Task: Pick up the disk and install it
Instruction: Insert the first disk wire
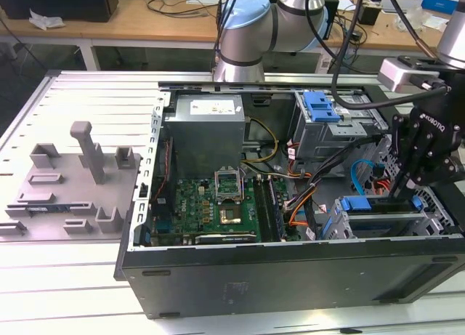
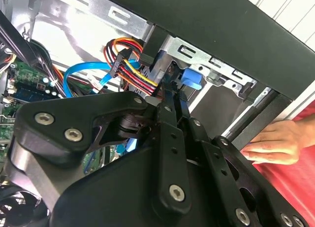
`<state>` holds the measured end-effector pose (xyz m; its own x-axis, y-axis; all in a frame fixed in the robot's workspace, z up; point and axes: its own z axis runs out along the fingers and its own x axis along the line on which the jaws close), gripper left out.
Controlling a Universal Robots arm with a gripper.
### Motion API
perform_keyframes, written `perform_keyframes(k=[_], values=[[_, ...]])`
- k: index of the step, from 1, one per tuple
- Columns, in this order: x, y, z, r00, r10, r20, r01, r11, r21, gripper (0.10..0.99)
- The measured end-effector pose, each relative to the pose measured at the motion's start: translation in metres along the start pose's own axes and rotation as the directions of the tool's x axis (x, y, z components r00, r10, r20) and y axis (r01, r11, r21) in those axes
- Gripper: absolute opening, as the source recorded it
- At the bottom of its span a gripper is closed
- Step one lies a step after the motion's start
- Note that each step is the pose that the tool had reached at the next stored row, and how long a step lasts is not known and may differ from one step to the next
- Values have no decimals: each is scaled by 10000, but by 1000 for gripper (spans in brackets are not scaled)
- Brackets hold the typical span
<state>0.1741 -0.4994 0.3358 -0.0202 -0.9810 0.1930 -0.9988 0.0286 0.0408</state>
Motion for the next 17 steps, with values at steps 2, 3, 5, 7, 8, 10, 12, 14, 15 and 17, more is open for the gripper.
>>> perform_keyframes(k=[2,3,5,7,8,10,12,14,15,17], values=[[2,0,-1,10000,-3,-1,3,10000,-10,169],[6,1,-18,10000,-2,-2,2,10000,-10,169],[14,3,-56,10000,-1,-10,1,10000,-10,169],[14,3,-58,10000,-1,-24,1,10000,-10,169],[14,3,-58,10000,-1,-24,1,10000,-10,169],[4,3,-58,10000,-2,-23,2,10000,-10,169],[4,3,-57,10000,-1,-25,1,10000,-10,169],[3,3,-55,10000,-1,-24,1,10000,-10,169],[3,2,-54,10000,-1,-24,1,10000,-10,169],[2,1,-49,10000,-1,-23,1,10000,-10,169]])
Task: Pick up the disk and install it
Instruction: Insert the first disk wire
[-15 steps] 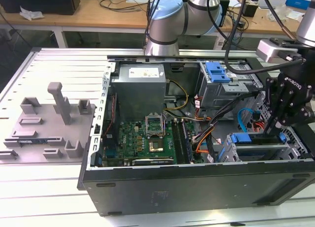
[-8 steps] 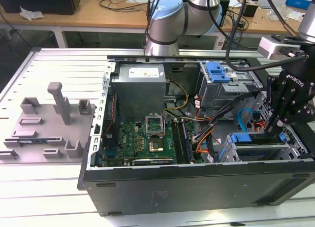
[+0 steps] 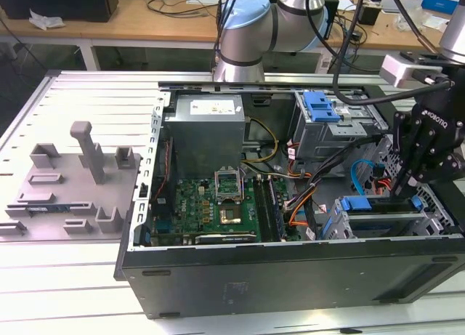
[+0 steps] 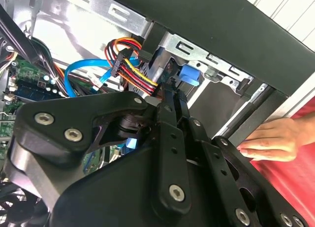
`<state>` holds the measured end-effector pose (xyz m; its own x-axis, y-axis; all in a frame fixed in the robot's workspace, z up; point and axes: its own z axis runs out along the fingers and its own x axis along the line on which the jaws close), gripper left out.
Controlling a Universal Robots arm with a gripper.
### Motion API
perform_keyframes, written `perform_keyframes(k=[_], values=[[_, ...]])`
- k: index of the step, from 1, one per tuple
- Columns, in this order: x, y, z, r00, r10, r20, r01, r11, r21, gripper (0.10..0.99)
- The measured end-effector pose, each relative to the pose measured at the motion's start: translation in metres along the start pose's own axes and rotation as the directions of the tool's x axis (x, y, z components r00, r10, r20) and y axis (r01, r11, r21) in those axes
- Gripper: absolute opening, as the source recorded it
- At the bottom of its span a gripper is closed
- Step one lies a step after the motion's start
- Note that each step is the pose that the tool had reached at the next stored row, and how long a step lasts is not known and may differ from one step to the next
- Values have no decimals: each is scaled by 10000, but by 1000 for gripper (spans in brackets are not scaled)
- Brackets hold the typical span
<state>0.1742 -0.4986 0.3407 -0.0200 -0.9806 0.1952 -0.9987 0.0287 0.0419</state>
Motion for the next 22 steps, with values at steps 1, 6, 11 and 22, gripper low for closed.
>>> perform_keyframes(k=[1,6,11,22], values=[[-2,-4,9,10000,-1,2,1,10000,0,169],[-7,-10,38,10000,0,-3,0,10000,0,169],[1,-10,45,10000,3,2,-3,10000,-1,169],[39,-10,52,10000,58,2,-58,10000,-15,169]])
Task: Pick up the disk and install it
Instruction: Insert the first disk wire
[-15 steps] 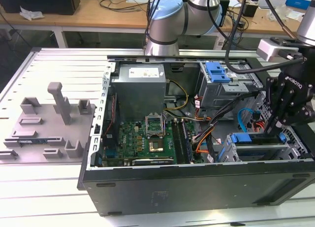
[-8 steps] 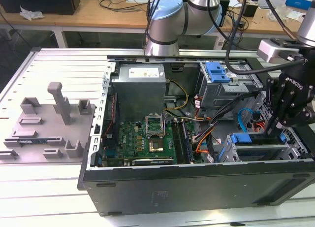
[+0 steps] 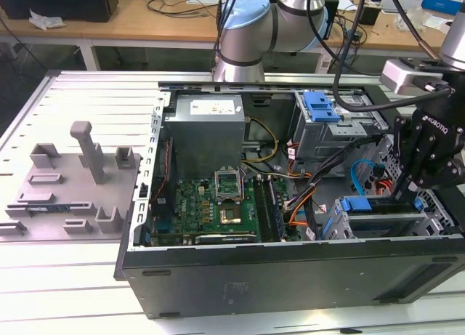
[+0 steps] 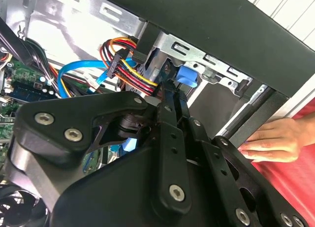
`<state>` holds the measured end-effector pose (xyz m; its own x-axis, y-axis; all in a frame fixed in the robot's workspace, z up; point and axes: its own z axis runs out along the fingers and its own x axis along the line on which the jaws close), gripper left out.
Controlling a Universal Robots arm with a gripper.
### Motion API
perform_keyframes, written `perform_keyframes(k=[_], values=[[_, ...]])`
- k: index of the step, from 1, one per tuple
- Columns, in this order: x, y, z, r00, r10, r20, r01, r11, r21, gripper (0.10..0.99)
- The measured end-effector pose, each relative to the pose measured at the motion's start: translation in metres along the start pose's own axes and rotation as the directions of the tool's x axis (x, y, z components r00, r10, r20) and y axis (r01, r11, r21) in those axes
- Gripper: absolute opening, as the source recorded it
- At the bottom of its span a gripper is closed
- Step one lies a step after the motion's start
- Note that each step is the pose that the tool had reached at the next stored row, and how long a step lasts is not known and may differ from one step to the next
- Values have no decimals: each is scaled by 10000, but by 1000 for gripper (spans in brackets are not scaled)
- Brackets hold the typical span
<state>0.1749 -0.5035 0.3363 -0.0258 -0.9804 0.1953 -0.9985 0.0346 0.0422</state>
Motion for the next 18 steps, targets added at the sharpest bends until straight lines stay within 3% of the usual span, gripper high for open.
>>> perform_keyframes(k=[13,14,15,16,18], values=[[-2,4,18,10000,4,-1,-4,10000,-3,176],[-2,5,-2,10000,6,-11,-6,10000,-1,235],[0,7,-31,10000,11,-31,-11,10000,-1,235],[6,11,-107,10000,20,-86,-20,10000,-1,306],[13,20,-295,9996,38,-279,-38,10000,3,306]])
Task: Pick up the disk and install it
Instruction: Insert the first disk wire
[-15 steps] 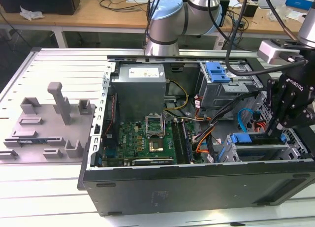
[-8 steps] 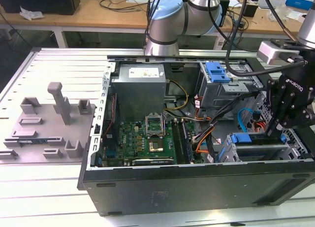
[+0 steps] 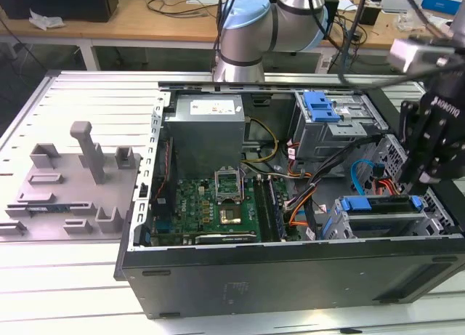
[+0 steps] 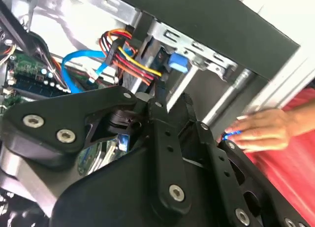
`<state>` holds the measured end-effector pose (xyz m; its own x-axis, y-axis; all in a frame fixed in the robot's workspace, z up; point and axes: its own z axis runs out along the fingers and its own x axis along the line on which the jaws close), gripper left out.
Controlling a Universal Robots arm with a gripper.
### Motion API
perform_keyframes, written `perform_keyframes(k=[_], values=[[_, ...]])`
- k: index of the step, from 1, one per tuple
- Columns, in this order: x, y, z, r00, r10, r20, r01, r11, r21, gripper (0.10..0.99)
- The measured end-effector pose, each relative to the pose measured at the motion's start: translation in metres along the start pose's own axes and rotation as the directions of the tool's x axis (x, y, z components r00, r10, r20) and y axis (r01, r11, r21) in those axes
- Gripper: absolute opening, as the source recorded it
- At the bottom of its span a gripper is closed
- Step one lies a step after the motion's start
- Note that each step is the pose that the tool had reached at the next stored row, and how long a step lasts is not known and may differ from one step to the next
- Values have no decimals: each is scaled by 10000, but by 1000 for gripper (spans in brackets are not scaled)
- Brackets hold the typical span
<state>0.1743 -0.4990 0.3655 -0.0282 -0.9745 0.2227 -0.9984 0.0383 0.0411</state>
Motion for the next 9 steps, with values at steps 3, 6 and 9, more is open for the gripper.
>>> perform_keyframes(k=[3,6,9], values=[[8,8,-182,9998,18,-181,-18,10000,3,306],[-10,13,-271,9993,30,-363,-30,10000,9,306],[-20,14,-272,9991,33,-416,-32,10000,10,290]])
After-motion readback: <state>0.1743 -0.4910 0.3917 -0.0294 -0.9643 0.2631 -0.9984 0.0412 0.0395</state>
